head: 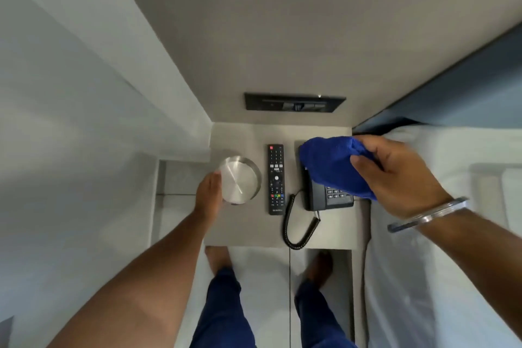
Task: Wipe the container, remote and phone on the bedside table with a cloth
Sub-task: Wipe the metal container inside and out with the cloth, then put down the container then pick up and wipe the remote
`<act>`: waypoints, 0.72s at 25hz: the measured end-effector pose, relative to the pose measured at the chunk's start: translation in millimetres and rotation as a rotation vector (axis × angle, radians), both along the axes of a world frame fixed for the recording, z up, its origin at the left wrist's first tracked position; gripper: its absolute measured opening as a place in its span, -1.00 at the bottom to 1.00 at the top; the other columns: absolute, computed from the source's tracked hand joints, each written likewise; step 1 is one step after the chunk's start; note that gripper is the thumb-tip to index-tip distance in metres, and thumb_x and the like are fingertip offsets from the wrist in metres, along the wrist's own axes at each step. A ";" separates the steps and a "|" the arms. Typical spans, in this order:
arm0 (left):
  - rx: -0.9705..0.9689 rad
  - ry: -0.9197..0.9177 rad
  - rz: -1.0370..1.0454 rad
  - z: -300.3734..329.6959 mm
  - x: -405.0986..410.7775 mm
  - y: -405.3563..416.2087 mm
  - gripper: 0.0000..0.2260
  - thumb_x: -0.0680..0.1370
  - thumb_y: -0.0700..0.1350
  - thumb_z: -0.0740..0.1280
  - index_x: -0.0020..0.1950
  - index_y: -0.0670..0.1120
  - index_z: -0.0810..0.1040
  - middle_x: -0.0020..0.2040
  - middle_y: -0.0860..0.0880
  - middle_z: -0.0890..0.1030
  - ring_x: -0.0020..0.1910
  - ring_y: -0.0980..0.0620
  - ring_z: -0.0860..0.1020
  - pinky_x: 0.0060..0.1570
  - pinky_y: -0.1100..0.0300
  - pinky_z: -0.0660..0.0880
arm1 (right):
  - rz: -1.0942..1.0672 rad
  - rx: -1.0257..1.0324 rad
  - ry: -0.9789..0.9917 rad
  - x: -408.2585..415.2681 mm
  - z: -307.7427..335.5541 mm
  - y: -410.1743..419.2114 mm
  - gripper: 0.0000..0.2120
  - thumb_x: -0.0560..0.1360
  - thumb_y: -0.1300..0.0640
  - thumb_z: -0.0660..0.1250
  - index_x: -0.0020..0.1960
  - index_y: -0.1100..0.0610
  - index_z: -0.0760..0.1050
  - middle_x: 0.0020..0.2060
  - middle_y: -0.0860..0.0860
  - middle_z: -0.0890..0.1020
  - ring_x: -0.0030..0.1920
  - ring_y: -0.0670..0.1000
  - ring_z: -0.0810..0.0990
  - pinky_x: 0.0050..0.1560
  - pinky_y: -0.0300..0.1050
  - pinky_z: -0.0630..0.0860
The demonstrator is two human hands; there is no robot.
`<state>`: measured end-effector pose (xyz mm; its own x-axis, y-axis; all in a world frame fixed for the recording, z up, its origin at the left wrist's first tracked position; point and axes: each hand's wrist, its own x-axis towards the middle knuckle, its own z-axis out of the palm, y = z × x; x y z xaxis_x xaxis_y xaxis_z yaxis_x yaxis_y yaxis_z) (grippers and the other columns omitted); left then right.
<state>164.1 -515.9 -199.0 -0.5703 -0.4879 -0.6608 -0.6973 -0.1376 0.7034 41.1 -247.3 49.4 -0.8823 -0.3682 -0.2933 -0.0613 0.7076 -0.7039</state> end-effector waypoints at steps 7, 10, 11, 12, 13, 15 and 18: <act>-0.274 -0.016 -0.128 -75.5 -0.8 -5.5 -0.61 0.73 -0.03 0.06 0.21 -0.26 0.56 0.12 -0.25 0.63 0.10 -0.18 0.57 0.05 0.10 0.44 | -0.081 0.049 -0.028 8.0 -70.7 14.2 -0.79 0.57 0.24 0.19 0.13 0.06 0.52 -0.21 -0.10 0.55 -0.22 -0.18 0.53 -0.40 -0.50 0.41; -0.320 -0.099 -0.116 -86.4 -3.7 -4.5 -0.59 0.73 0.00 0.03 0.22 -0.25 0.55 0.13 -0.26 0.62 0.11 -0.23 0.57 0.10 0.01 0.47 | -0.066 0.096 -0.034 8.9 -79.4 15.7 -0.78 0.57 0.20 0.18 0.15 0.10 0.53 -0.17 -0.01 0.58 -0.19 -0.17 0.53 -0.37 -0.48 0.39; -0.337 -0.116 -0.109 -88.2 -3.7 -2.4 -0.59 0.73 0.00 0.03 0.21 -0.24 0.55 0.12 -0.26 0.62 0.10 -0.25 0.56 0.08 0.02 0.46 | -0.064 0.098 -0.033 9.3 -79.9 15.7 -0.78 0.57 0.19 0.18 0.15 0.10 0.53 -0.17 0.00 0.58 -0.19 -0.17 0.53 -0.36 -0.48 0.39; -0.356 -0.132 -0.102 -89.9 -3.8 -0.3 -0.59 0.72 0.01 0.02 0.22 -0.24 0.54 0.13 -0.27 0.61 0.11 -0.26 0.56 0.08 0.02 0.46 | -0.064 0.093 -0.032 8.6 -80.9 15.1 -0.78 0.56 0.19 0.18 0.14 0.10 0.53 -0.18 0.00 0.58 -0.19 -0.17 0.53 -0.35 -0.48 0.40; -0.378 -0.155 -0.097 -91.0 -4.3 1.6 -0.59 0.72 0.01 0.02 0.22 -0.24 0.52 0.13 -0.29 0.59 0.11 -0.28 0.54 0.10 -0.01 0.46 | -0.065 0.086 -0.030 7.8 -81.1 14.0 -0.78 0.56 0.19 0.18 0.14 0.10 0.53 -0.19 -0.01 0.58 -0.20 -0.17 0.53 -0.34 -0.48 0.41; -0.433 -0.210 -0.093 -93.7 -4.4 4.4 -0.59 0.71 0.03 0.02 0.22 -0.24 0.50 0.15 -0.30 0.56 0.11 -0.29 0.52 0.13 -0.07 0.46 | -0.063 0.075 -0.039 6.3 -81.7 12.9 -0.79 0.57 0.19 0.18 0.14 0.12 0.53 -0.19 0.01 0.57 -0.20 -0.15 0.53 -0.36 -0.45 0.42; -0.433 -0.248 -0.075 -90.6 -0.5 5.5 -0.57 0.68 0.09 0.06 0.23 -0.22 0.49 0.16 -0.27 0.55 0.11 -0.26 0.54 0.14 -0.14 0.53 | -0.070 0.068 -0.054 5.9 -82.5 12.4 -0.79 0.57 0.19 0.18 0.14 0.12 0.53 -0.19 0.02 0.58 -0.19 -0.15 0.53 -0.36 -0.43 0.39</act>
